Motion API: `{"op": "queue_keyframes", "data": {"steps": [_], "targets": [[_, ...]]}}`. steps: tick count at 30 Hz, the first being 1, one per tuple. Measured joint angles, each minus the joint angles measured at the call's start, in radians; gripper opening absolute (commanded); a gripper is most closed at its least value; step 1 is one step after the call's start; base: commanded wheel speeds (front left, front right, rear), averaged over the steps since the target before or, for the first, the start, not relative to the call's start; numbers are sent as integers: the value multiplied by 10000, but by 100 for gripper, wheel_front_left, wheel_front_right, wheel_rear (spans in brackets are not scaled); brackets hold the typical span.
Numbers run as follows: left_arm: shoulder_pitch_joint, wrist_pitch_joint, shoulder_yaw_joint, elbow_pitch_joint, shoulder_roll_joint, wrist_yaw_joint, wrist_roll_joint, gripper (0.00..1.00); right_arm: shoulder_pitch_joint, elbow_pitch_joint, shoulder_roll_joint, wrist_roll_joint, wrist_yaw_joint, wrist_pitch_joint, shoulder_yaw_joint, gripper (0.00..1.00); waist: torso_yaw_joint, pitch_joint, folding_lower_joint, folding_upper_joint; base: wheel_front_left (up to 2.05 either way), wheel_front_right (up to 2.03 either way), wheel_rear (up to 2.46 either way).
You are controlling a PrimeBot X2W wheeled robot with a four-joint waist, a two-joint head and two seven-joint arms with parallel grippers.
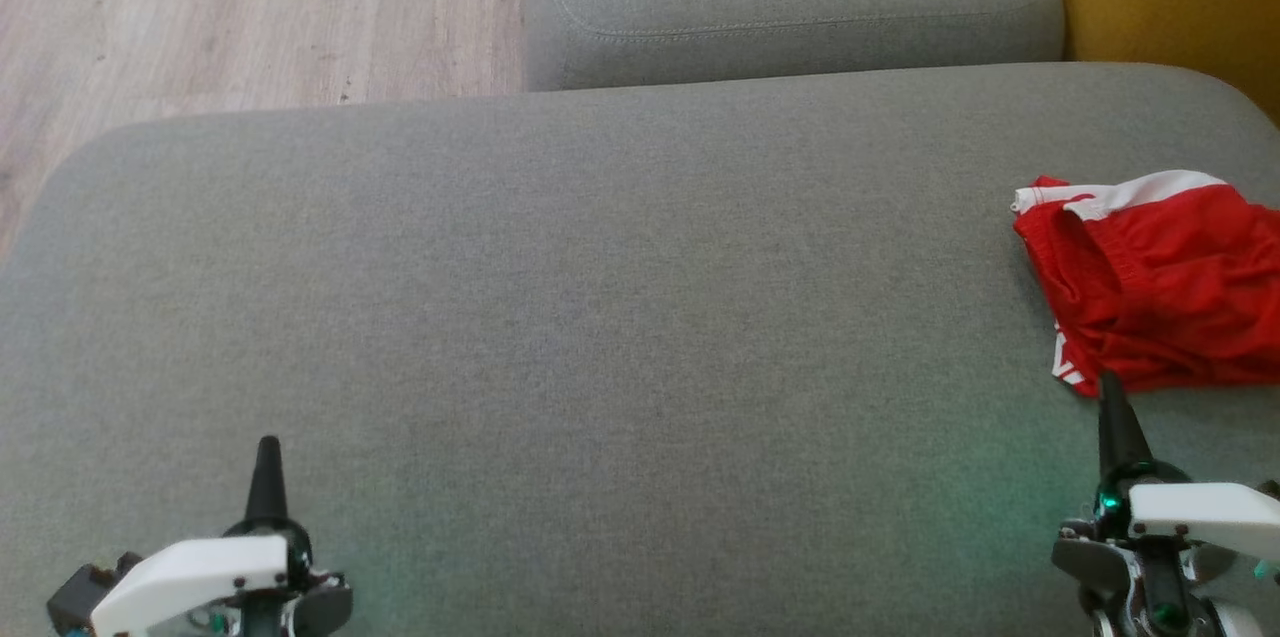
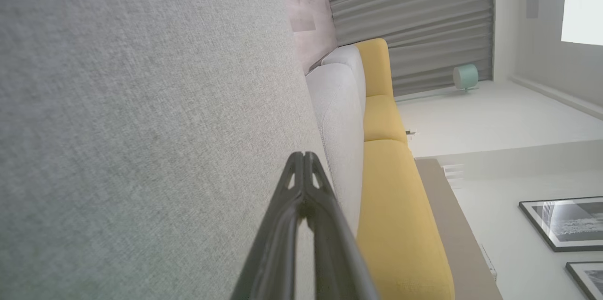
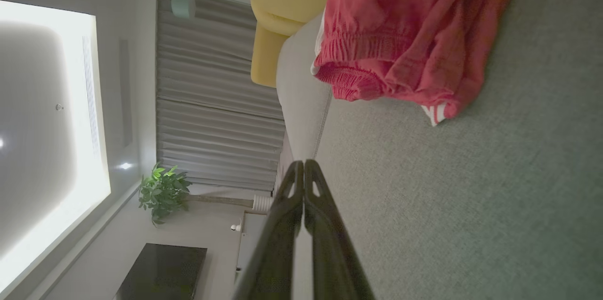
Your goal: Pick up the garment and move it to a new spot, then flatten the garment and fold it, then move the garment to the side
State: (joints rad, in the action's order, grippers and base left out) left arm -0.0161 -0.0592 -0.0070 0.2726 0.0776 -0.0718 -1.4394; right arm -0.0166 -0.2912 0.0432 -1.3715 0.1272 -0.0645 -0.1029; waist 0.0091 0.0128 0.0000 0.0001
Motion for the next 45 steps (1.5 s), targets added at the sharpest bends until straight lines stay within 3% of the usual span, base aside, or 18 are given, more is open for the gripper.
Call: {"op": "queue_keyframes", "data": {"steps": [21,45], "targets": [[-296,-468,782,17,-278,-474,-1643,0,-358,79,0,-2263,-2,-430,-303,0,-92,-160,0,0,0,0,0],[-426,-468,798,25,-301,-523,-1645,0,-358,81,0,-2301,0,-430,-314,0,-91,-159,0,0,0,0,0]]}}
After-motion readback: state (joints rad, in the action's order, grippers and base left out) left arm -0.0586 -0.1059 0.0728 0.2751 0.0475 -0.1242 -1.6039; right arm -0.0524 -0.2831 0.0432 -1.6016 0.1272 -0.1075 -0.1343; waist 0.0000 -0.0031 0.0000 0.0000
